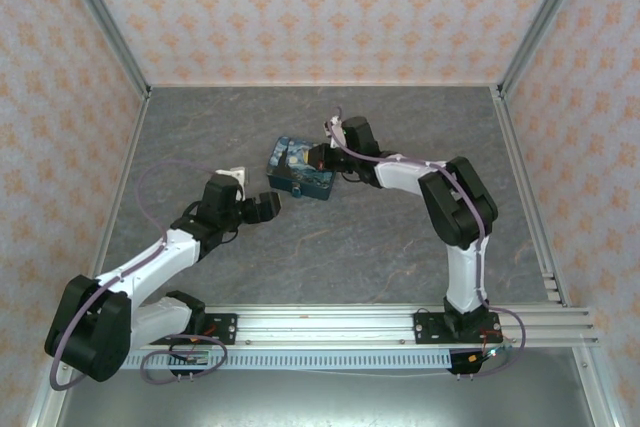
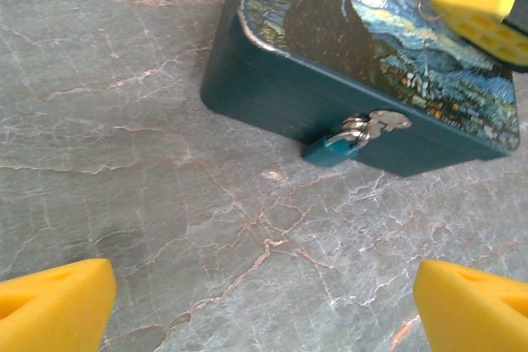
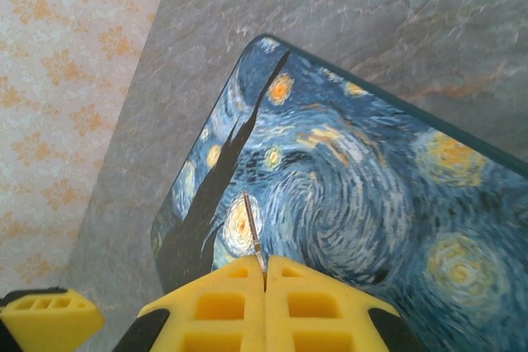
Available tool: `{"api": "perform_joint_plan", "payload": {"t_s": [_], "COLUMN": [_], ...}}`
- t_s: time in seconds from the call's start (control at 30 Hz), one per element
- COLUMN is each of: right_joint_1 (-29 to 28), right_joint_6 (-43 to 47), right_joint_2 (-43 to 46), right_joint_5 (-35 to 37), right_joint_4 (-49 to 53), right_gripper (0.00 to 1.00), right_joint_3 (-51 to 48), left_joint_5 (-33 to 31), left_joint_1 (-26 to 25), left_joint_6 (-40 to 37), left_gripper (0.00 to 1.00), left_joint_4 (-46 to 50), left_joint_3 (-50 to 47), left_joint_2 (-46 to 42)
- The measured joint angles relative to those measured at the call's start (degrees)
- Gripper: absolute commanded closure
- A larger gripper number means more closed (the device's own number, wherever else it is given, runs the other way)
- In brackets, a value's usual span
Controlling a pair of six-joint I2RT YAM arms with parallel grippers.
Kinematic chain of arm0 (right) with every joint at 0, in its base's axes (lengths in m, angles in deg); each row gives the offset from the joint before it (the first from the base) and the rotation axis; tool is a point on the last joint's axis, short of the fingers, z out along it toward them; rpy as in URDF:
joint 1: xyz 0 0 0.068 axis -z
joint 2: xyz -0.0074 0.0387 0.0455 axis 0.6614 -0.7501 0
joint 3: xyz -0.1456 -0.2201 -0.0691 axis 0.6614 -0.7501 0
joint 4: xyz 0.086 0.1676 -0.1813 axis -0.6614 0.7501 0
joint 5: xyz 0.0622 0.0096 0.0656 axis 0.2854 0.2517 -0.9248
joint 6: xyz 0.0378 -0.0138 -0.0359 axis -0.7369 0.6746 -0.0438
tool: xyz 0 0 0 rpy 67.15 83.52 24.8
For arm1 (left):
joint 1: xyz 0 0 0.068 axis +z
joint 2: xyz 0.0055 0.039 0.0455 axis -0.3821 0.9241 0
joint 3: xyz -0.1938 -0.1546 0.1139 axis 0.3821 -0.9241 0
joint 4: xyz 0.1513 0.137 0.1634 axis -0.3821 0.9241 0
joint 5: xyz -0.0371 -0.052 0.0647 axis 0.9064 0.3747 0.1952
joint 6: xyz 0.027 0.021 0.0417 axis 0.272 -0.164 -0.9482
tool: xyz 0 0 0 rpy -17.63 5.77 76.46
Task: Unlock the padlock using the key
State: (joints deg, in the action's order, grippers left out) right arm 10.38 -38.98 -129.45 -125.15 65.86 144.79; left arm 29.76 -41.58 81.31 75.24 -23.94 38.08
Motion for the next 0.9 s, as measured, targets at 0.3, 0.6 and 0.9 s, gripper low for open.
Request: {"api": "perform_joint_plan", "payload": {"t_s": [0.3, 0.6, 0.9], "right_joint_1": [-2.49, -2.69, -2.69], "right_joint_6": [-0.02, 0.24, 0.87], "right_joint_2": [5.88, 10.75, 10.73], "right_joint_5": [0.37, 0.92, 1.29], "right_joint_4": [-2.73, -2.64, -2.05], "right_gripper": [1.00, 1.00, 1.00], "right_joint_3": [-8.79, -14.40, -14.12], "left_joint_5": [4.59, 5.60, 4.17], "left_joint_1": [-1.31, -8.61, -9.60], "left_joint_6": [-3.02, -9.25, -16.52], "left_gripper": [0.11, 0.09, 0.10], "left_joint_4": [-2.29, -5.40, -11.13], "left_joint_3": [-3.50, -5.95, -5.88], "left_joint_2": [-3.06, -3.72, 1.66]}}
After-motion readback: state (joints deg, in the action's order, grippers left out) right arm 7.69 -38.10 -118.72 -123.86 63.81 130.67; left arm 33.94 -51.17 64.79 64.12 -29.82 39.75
